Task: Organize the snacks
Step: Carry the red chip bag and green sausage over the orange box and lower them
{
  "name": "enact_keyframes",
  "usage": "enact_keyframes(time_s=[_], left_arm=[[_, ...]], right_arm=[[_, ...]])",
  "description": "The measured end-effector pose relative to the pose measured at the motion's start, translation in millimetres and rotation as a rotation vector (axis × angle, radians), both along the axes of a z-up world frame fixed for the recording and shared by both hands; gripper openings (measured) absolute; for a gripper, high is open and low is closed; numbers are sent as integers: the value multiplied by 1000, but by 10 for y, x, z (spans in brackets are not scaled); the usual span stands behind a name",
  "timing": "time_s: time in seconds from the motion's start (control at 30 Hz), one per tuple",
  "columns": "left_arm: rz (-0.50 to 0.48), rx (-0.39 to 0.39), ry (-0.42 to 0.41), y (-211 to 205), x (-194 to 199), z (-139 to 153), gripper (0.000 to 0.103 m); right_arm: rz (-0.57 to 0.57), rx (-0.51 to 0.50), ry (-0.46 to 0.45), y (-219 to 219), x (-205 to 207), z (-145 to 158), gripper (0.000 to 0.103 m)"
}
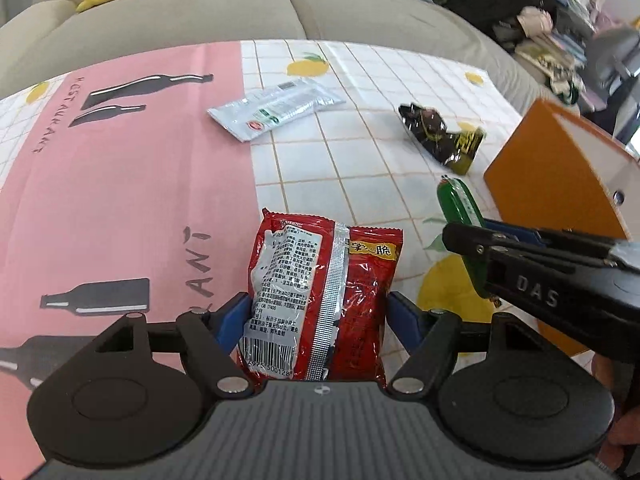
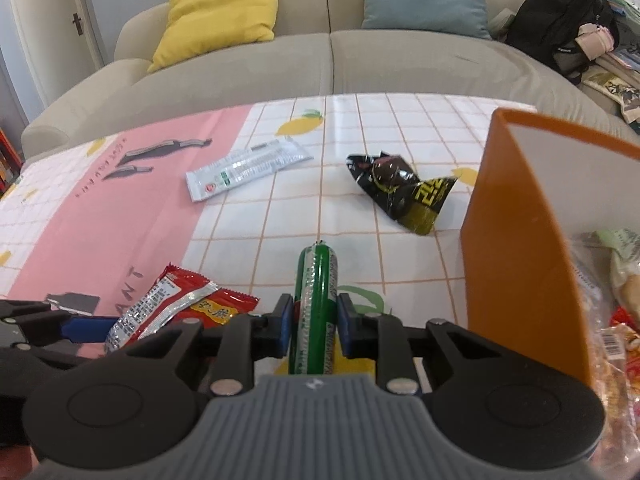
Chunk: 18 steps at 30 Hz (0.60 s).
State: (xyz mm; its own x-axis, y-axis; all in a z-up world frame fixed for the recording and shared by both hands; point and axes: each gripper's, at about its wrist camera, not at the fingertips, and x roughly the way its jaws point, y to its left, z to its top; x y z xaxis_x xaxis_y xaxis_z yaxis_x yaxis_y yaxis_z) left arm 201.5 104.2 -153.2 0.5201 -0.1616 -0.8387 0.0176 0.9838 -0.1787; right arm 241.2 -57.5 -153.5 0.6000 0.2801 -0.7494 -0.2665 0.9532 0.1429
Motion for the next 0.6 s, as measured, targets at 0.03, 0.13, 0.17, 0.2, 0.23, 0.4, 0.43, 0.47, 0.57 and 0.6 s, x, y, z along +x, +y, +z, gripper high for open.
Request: enact_keyframes(time_s=[0.03, 0.13, 0.17, 0.2, 0.23, 0.4, 0.43, 0.47, 0.57, 0.6], left_arm=[[6, -10, -2, 10, -17, 38, 85], [25, -41, -12, 36, -61, 180, 85], [30, -50, -16, 41, -73, 231, 85], [34, -59, -21, 45, -87, 286, 85], [37, -67, -25, 47, -98, 340, 85], [36, -91, -39, 17, -144, 593, 85], [34, -94, -42, 3, -153, 641, 85], [30, -98, -45, -13, -162, 690, 85], [17, -121, -55, -74, -191, 855, 85], [8, -130, -60, -102, -197, 912, 85]], right_arm=[[-5, 8, -3, -8, -18, 44, 21], [-16, 25, -10, -36, -68, 188, 21], [-19, 31, -11, -45, -83, 236, 21], [-21, 36, -11, -57, -97, 284, 21], [-25, 39, -10, -73, -111, 328, 21], [-53, 60, -5, -222, -214, 548, 21], [-59, 65, -1, -265, -238, 599, 21], [-63, 68, 2, -295, -254, 640, 21], [-71, 80, 7, -417, -307, 784, 21], [-72, 85, 6, -464, -324, 837, 21]])
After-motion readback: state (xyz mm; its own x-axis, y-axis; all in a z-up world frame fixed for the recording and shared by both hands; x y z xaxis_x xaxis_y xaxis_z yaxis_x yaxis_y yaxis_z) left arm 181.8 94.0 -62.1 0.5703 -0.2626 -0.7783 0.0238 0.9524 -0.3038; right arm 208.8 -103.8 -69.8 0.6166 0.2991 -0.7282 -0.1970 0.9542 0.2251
